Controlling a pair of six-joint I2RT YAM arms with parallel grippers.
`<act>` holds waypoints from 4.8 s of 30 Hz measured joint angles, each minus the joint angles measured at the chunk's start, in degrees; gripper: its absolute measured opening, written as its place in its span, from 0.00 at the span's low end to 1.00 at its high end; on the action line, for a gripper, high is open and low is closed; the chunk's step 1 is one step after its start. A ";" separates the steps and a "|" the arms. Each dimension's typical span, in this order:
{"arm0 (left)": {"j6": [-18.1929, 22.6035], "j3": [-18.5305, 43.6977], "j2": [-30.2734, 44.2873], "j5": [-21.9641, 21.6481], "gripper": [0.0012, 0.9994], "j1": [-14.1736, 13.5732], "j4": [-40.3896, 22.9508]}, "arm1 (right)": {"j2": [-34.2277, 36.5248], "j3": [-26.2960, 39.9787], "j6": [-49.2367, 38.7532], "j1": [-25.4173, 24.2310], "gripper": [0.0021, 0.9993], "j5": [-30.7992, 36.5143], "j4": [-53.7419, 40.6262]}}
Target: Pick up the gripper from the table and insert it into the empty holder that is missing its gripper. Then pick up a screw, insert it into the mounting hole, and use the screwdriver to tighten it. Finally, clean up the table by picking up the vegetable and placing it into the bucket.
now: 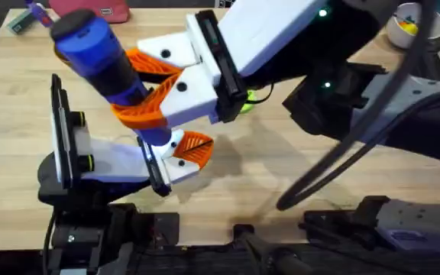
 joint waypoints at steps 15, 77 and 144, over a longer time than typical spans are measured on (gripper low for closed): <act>0.00 0.00 0.01 0.00 0.01 0.00 0.00 | -0.08 0.19 5.70 -3.63 0.02 0.11 2.04; 0.00 0.00 0.01 0.02 0.01 0.00 0.00 | -0.36 -4.97 11.38 -2.79 0.02 2.45 10.05; -0.02 0.00 0.01 0.02 0.01 0.00 0.00 | -0.36 -4.99 5.53 -2.54 0.02 1.38 5.47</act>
